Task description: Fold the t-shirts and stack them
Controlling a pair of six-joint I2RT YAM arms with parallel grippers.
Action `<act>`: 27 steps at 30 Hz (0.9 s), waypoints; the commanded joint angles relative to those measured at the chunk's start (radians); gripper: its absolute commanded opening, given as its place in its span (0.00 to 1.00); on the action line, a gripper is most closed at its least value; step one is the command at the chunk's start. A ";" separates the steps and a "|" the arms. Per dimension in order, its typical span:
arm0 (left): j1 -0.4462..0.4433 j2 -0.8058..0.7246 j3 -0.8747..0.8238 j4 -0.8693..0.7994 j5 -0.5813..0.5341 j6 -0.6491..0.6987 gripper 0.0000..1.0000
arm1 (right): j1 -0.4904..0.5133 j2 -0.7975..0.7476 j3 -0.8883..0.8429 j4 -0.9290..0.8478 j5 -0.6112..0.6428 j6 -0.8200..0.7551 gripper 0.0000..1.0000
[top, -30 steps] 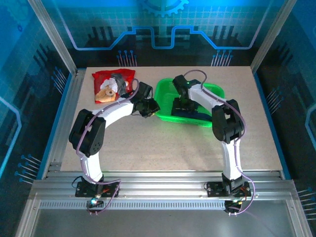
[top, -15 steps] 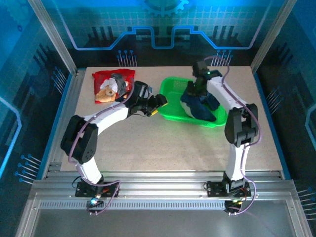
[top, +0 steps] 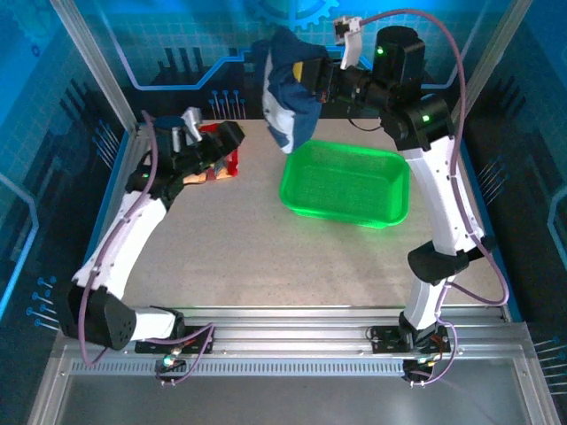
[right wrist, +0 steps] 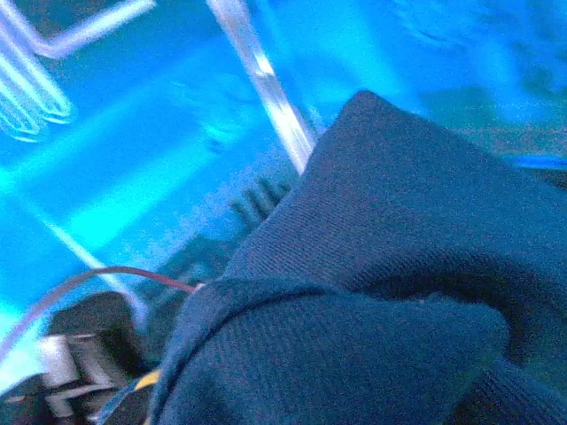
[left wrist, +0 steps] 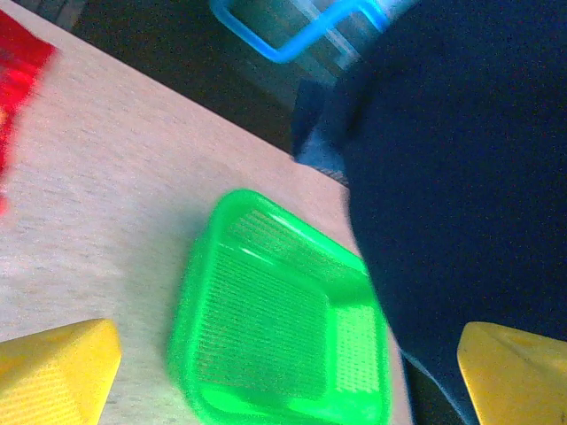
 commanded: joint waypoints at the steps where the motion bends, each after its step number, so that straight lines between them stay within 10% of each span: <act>1: 0.075 -0.099 0.040 -0.169 -0.155 0.081 0.99 | 0.071 0.070 0.134 0.097 -0.141 0.128 0.00; 8: 0.193 -0.235 0.031 -0.276 -0.262 0.042 0.99 | 0.181 0.150 0.187 0.044 -0.162 0.147 0.00; 15: 0.197 -0.294 -0.045 -0.274 -0.268 0.056 0.99 | 0.265 0.133 -0.195 -0.036 -0.049 0.015 0.00; 16: 0.197 -0.299 -0.071 -0.252 -0.240 0.054 0.99 | 0.270 0.136 -0.257 -0.047 -0.009 -0.007 0.04; 19: 0.172 -0.303 -0.163 -0.179 -0.165 0.055 0.99 | 0.259 0.170 -0.398 -0.144 0.144 -0.070 0.58; 27: -0.001 -0.170 -0.308 -0.292 -0.102 0.092 0.99 | 0.230 -0.089 -0.726 -0.210 0.557 -0.408 0.97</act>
